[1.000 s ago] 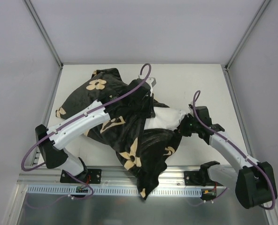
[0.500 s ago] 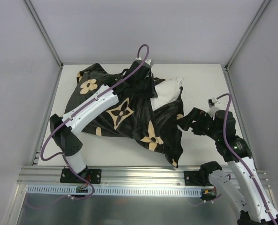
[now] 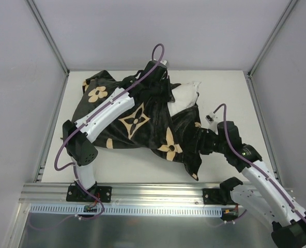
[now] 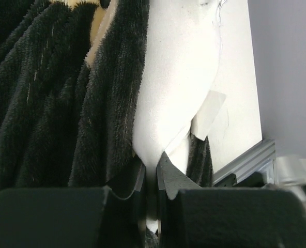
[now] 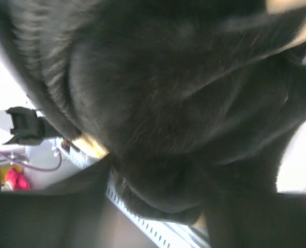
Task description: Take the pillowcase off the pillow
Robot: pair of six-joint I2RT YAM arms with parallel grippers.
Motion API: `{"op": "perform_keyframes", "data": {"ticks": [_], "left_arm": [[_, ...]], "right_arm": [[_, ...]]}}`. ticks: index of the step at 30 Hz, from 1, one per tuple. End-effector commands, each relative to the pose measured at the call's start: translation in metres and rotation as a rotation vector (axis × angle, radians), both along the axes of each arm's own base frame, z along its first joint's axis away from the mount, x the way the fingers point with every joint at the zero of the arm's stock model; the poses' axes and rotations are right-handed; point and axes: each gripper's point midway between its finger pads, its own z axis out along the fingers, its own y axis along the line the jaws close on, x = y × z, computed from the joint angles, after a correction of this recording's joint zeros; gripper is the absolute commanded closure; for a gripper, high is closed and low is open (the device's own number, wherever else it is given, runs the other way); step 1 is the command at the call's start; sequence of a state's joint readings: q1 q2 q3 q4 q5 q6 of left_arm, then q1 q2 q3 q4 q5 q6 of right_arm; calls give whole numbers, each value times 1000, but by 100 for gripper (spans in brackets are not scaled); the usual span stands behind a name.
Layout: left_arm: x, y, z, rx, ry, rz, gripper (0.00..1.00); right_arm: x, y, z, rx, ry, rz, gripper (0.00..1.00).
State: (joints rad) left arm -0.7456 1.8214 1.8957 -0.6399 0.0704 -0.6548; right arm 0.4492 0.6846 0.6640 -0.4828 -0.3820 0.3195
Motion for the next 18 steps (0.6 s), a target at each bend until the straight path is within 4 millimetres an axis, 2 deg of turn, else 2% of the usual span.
{"op": "perform_keyframes", "data": {"ticks": [1,2,4,8,10,12,16,18], "left_arm": [[20,-8,59,-152,-98,38,100],[24,-7,59,-153,-95,50,100],[34,-3,60,-162,-93,83,100],[67,14,50,-187,-45,181,100],[79,19,54,-203,-50,207,100],[94,27,54,-220,-40,243,100],[111,40,53,-235,-32,294,100],[116,45,52,-238,-27,313,100]], "right_arm": [[-4,9,-18,-41,29,29,59],[-5,7,-23,-52,33,9,86],[-14,4,-33,-57,63,3,99],[-31,-4,-38,-34,73,-28,99],[-41,-9,-49,-47,110,-34,98],[-47,-13,-50,-38,117,-48,98],[-62,-21,-62,-52,160,-59,96],[-65,-23,-65,-52,170,-60,99]]}}
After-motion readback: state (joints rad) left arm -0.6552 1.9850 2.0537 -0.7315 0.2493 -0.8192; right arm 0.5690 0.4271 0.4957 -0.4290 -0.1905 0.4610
